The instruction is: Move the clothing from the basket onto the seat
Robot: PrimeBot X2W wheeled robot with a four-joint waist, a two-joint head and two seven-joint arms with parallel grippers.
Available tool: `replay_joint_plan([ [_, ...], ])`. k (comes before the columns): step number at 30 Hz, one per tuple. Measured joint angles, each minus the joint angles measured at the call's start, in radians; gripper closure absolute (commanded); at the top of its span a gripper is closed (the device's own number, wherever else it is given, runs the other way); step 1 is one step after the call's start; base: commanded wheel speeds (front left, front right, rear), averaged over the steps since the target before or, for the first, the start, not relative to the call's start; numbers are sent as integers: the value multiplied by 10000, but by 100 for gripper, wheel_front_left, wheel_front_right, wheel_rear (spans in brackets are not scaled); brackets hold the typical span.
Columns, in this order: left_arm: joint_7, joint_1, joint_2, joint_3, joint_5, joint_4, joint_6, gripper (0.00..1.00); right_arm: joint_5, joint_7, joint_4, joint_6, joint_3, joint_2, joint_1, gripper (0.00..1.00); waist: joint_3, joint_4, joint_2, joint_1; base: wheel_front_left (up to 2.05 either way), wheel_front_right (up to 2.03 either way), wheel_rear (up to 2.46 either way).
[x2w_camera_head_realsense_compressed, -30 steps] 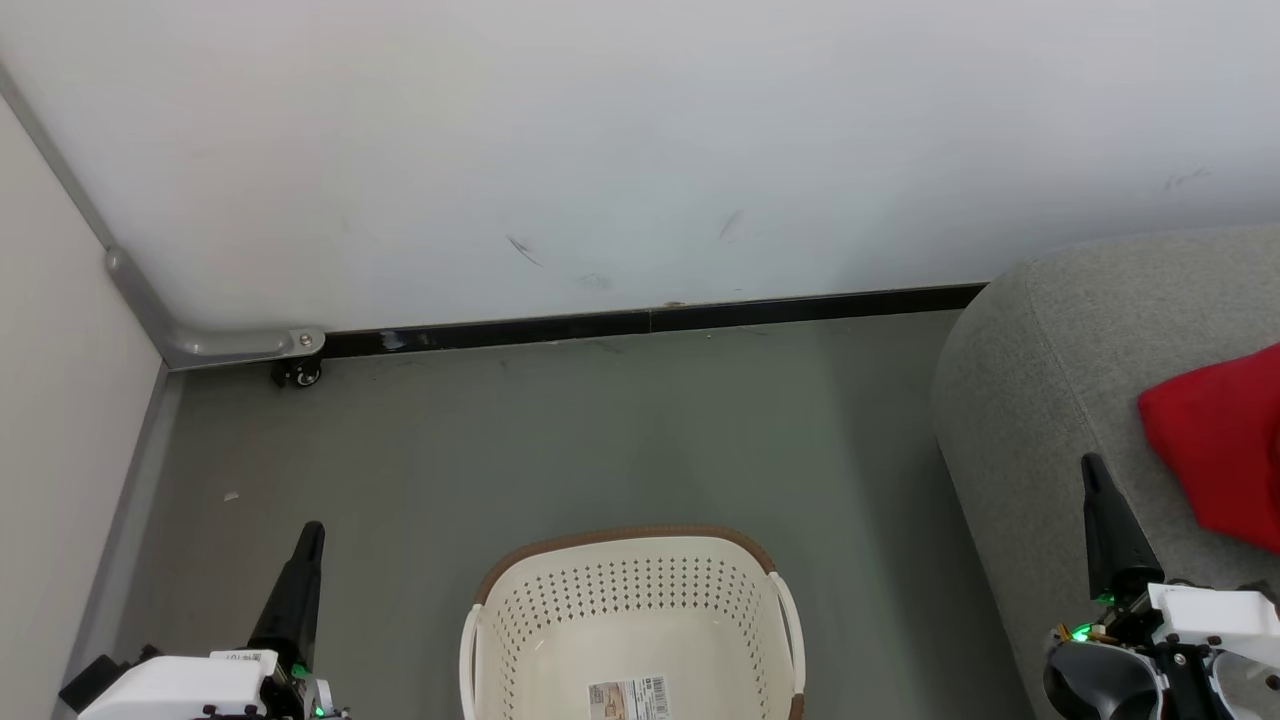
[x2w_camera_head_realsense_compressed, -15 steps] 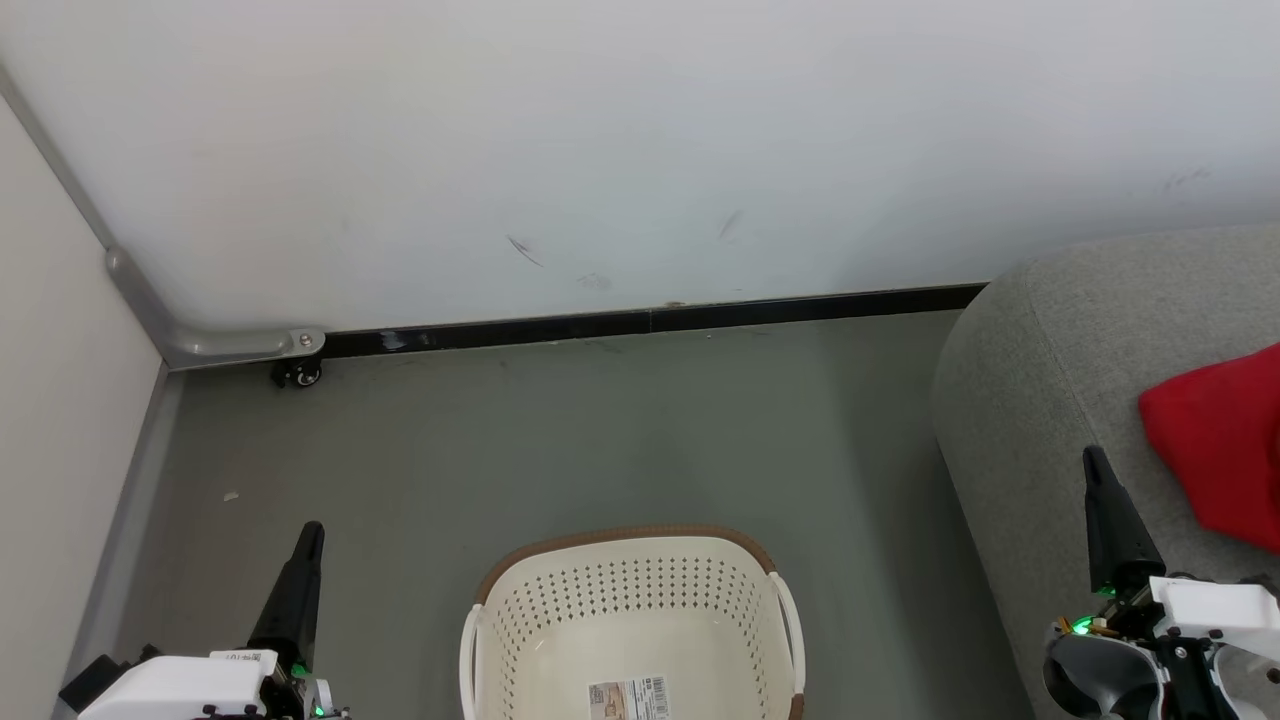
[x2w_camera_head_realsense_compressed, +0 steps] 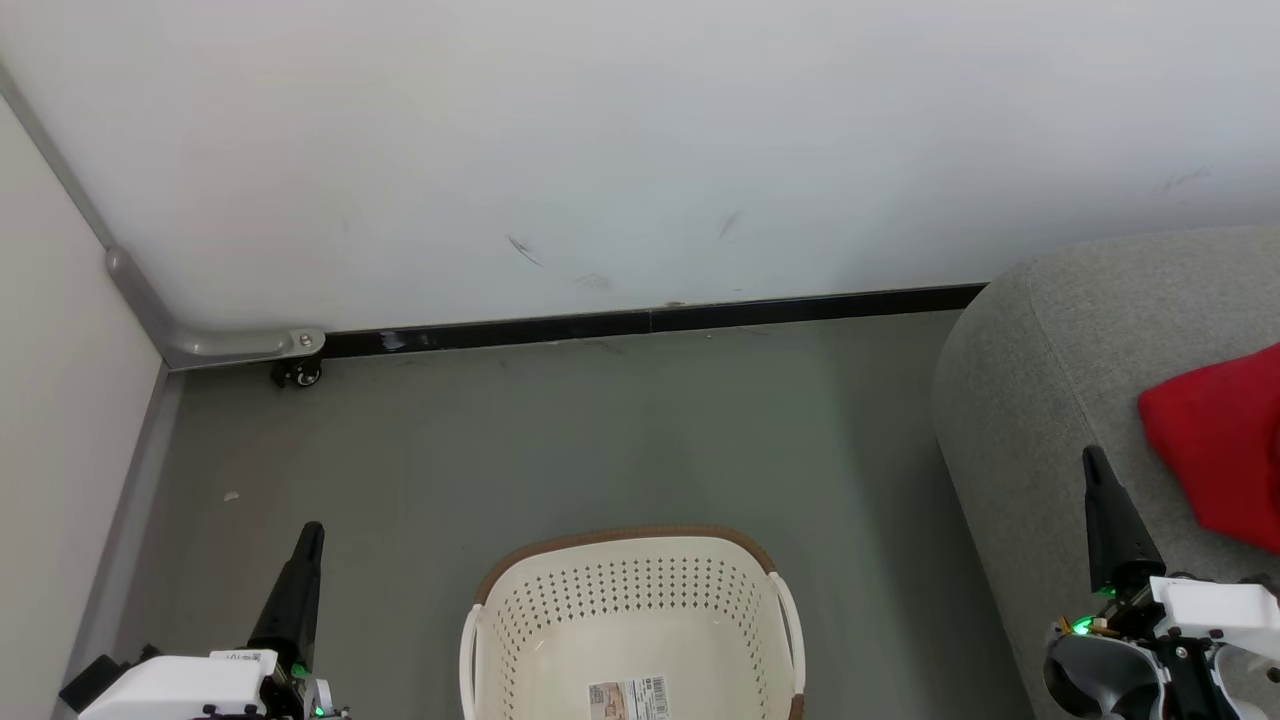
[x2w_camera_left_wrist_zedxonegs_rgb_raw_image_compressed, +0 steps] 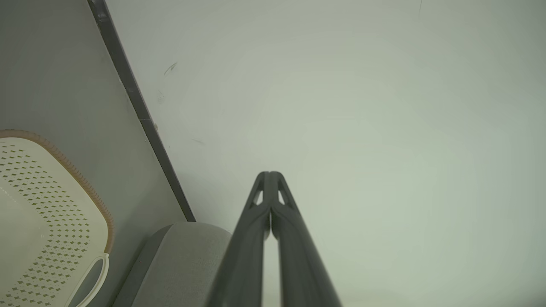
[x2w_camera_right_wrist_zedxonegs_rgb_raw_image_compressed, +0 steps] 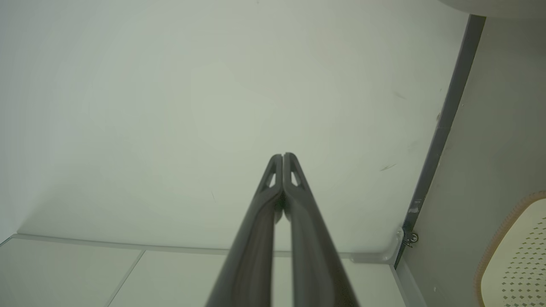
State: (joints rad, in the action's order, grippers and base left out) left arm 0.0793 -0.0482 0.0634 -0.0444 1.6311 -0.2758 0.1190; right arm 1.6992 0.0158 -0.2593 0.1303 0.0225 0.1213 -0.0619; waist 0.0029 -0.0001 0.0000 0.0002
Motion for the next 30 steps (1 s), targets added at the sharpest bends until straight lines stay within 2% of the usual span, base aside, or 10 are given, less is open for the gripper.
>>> replay_joint_plan([
  [30, 2, -105, -10, -15, 0, -33, 4, 100, -10, 31, -13, 0, 48, -23, 0, 100, 0, 1, 0, 0, 0, 0, 0],
])
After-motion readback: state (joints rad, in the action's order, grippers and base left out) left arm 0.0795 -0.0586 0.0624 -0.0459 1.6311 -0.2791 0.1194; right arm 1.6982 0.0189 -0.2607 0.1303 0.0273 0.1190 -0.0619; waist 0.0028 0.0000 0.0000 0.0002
